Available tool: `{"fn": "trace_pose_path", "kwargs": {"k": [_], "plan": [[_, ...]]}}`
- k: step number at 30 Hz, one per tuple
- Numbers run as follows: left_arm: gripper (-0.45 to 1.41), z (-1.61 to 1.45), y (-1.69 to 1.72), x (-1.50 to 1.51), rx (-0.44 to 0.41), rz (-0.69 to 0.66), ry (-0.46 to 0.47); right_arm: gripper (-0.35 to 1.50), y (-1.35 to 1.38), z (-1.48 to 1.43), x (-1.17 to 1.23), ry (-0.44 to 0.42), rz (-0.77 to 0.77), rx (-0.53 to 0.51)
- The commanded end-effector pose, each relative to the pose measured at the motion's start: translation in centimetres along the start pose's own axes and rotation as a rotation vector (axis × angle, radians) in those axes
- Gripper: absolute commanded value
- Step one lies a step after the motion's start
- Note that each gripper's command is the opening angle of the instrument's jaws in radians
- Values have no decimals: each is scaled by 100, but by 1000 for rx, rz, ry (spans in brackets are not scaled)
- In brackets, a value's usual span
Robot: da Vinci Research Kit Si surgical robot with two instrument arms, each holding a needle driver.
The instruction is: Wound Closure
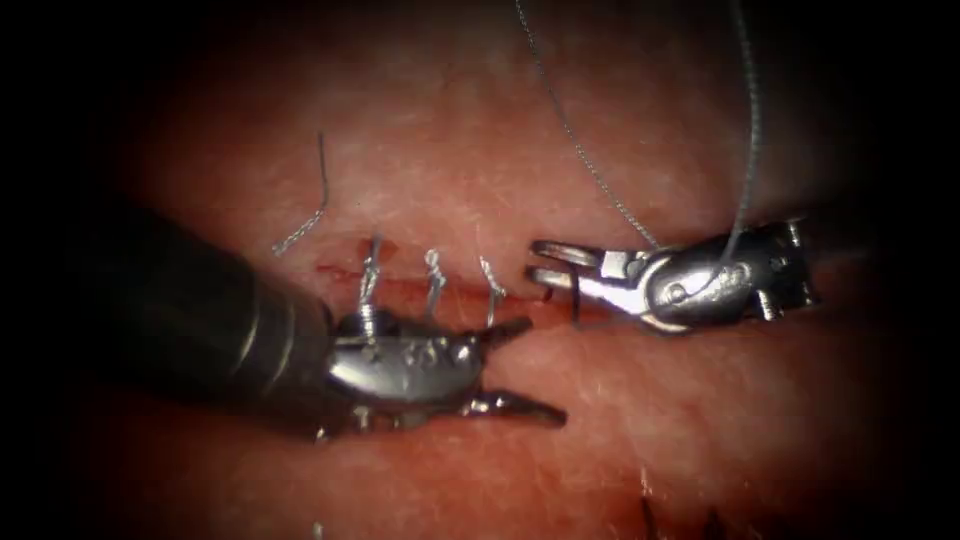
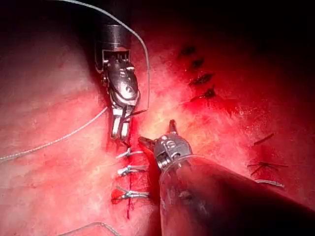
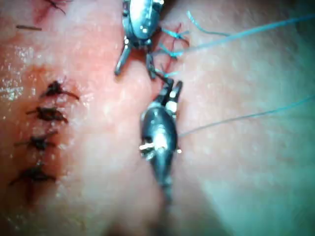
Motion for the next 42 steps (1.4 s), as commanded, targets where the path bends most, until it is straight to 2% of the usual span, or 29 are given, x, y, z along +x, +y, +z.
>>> {"fn": "trace_pose_path", "kwargs": {"k": [1, 3, 6, 13, 17, 21, 32, 42], "plan": [[46, 7, 7, -11, -2, 0, -2, -35, -5, 6, 2, 10, 7, -5], [41, 10, 6, -14, -2, 9, -4, -35, 2, 5, 11, 21, -47, -23], [41, 23, 1, -31, -7, -10, -24, -35, 13, 4, 38, 32, -177, -62], [46, 31, 1, -42, -15, -23, -52, -35, 25, 7, 74, 47, -235, -96], [46, 33, 2, -43, -19, -28, -54, -35, 32, 8, 84, 47, -242, -101], [47, 34, 1, -45, -17, -32, -60, -35, 34, 8, 82, 49, -248, -99], [49, 35, 1, -45, -16, -31, -60, -35, 49, 7, 76, 75, -67, -137], [49, 35, 1, -45, -16, -32, -60, -35, 69, -3, 75, 83, 214, -211]]}}
